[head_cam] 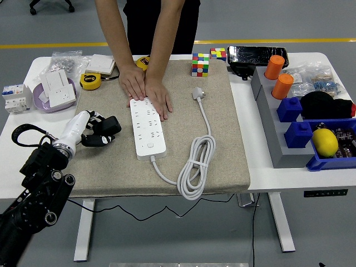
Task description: Pick up the plug,place it near the board,insert it into the board,press the button
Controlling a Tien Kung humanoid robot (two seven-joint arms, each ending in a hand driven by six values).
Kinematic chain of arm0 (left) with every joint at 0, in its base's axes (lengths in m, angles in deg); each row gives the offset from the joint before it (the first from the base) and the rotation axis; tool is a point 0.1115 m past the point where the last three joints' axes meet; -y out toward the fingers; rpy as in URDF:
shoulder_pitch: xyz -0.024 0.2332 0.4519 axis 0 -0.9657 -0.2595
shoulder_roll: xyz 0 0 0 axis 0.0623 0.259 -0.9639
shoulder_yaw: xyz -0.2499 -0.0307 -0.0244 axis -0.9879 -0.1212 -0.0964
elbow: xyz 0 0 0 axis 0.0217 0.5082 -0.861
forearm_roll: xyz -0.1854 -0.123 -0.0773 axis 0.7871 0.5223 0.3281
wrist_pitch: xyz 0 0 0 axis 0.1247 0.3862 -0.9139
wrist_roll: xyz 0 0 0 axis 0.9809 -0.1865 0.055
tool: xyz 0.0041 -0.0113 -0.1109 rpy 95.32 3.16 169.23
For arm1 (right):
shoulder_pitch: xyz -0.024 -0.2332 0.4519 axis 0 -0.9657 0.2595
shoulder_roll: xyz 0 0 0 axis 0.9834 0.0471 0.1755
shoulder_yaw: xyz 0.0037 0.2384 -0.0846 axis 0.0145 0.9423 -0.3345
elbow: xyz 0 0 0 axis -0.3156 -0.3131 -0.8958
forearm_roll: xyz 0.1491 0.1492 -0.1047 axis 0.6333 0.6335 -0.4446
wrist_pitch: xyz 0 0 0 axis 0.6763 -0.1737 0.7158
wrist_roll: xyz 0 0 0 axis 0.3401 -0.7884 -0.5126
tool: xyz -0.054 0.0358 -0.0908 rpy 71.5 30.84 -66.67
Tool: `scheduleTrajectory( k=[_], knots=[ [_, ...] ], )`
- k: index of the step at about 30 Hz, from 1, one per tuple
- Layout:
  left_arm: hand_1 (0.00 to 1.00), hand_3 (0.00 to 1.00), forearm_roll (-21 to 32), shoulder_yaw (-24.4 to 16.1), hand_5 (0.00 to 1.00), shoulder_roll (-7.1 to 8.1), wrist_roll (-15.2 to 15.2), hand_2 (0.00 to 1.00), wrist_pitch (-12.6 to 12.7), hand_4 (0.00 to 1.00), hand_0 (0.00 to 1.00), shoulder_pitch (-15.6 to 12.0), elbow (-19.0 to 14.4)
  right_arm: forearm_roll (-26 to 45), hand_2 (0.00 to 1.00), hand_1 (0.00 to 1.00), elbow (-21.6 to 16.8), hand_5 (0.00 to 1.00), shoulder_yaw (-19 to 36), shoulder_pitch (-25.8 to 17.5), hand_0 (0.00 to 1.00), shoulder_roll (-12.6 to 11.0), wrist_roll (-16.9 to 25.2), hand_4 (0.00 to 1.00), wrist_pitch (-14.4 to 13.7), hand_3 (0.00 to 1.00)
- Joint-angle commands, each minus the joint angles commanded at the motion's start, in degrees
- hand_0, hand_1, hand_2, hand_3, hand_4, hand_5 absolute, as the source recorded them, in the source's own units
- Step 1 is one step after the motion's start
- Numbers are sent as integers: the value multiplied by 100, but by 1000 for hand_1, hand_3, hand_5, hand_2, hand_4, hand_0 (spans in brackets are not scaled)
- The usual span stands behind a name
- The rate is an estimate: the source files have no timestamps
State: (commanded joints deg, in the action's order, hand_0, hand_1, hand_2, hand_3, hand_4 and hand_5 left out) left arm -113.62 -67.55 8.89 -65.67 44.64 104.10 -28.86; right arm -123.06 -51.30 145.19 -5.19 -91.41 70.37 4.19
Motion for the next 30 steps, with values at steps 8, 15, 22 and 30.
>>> scheduleTrajectory(
  k=[8, 15, 22, 30],
  knots=[
    [932, 825, 24, -19, 480, 19, -9, 863, -73, 998, 855, -11, -7, 15, 748, 755, 0, 958, -19, 1, 826, -5, 0, 998, -1, 779],
    [957, 861, 262, -37, 559, 66, -1, 895, -184, 998, 878, -49, -259, 14, 748, 755, 0, 957, -9, 2, 826, -4, -1, 998, -2, 780],
    [962, 890, 1650, -35, 998, 8, 484, 913, 288, 998, 885, -262, -788, 27, 748, 755, 0, 956, 1, 24, 826, 6, 2, 998, -6, 780],
    [912, 880, 3586, 70, 998, -73, 1067, 882, 447, 998, 863, -784, -1611, 27, 748, 755, 0, 955, 28, 9, 826, 18, 3, 998, -12, 779]
  ],
)
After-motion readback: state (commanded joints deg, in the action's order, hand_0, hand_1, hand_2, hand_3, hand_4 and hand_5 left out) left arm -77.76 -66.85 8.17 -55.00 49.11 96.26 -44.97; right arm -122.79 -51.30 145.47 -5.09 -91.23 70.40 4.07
